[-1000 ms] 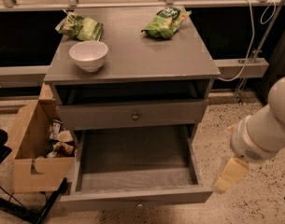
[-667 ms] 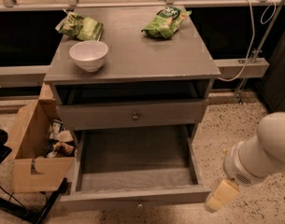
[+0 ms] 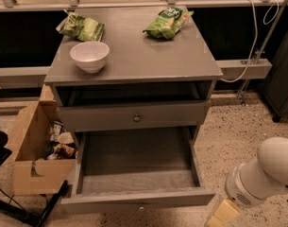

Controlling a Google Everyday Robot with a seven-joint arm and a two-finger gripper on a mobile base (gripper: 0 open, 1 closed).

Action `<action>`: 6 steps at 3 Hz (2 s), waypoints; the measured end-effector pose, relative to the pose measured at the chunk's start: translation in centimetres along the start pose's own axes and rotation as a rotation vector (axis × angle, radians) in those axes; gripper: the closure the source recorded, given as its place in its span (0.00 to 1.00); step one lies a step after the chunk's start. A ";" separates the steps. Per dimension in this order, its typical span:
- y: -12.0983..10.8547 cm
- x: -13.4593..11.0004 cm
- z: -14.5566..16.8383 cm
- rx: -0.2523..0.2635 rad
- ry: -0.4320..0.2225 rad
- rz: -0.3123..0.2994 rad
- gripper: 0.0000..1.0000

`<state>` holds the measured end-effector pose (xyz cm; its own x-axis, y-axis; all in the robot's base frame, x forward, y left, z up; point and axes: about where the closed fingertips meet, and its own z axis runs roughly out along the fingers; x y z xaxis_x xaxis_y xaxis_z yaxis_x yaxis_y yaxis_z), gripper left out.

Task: Close middle drawer

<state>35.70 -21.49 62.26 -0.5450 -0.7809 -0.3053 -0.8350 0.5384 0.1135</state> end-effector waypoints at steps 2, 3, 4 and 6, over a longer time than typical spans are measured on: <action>3.2 1.7 7.7 -0.141 -0.060 0.008 0.26; 5.6 3.4 13.9 -0.240 -0.099 0.029 0.50; 8.3 4.3 20.6 -0.342 -0.110 0.033 0.73; 14.3 4.1 33.1 -0.484 -0.132 0.022 1.00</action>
Offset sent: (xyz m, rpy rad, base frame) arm -0.0468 0.0385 -0.1286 0.2252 0.1471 0.0310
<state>23.99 -6.50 31.38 -0.5744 -0.7078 -0.4113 -0.7801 0.3210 0.5370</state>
